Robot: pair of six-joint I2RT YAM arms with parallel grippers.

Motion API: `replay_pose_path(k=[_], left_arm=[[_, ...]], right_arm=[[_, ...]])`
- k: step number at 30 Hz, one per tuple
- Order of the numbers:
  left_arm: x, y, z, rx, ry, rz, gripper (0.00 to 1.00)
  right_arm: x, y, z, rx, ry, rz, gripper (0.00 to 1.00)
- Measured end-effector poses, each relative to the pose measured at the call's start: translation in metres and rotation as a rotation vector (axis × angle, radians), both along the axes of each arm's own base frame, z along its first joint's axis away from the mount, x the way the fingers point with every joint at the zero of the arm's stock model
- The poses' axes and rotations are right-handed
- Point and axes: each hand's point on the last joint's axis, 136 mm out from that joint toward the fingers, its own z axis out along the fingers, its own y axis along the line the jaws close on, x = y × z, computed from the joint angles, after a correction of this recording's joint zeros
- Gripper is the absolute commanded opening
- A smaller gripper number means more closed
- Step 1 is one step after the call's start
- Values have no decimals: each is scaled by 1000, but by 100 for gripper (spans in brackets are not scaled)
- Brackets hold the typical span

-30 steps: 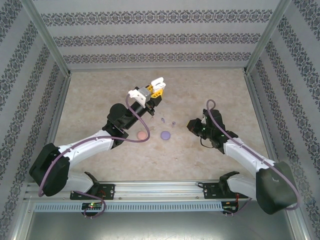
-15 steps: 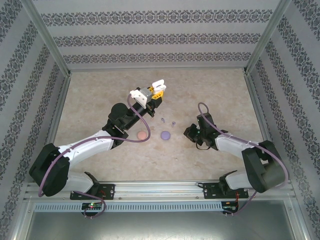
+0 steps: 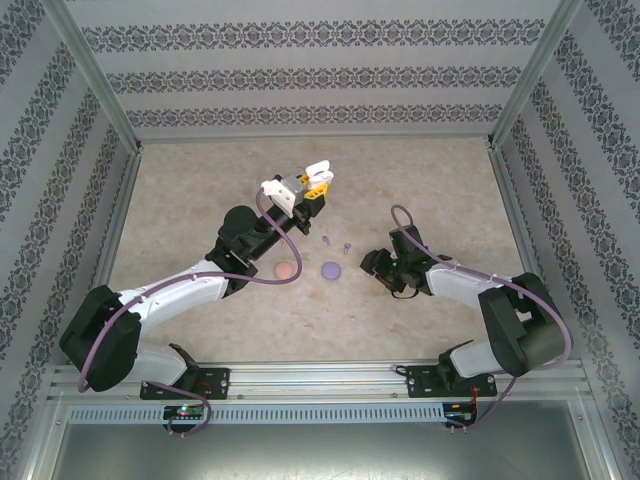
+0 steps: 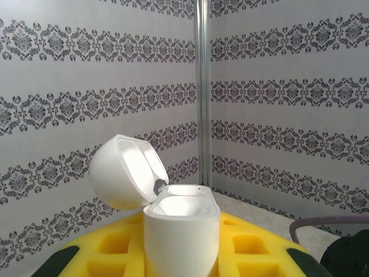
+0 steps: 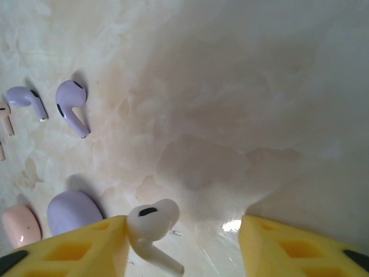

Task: Insert the wireless bluetooth earbuds into the charging case

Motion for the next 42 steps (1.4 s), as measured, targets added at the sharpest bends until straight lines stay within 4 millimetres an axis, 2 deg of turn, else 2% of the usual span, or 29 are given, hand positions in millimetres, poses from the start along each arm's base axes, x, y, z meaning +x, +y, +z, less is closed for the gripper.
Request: replay_pose_path(k=[6,30,37,42], left_arm=[[0,0,0,-4,5,-4,0],[0,-2,-3,3,11,-12,0],[1,-4,2,1,7,-16,0],[1,-5,2,4,9,-22,0]], right_arm=[[-1,-8,-2,-80,20,31,59],[-5,-1,-17,-483,190,335,63],[-6,1,-17,-476,204,353,65],[-7,6,-11,-401,179,352,67]])
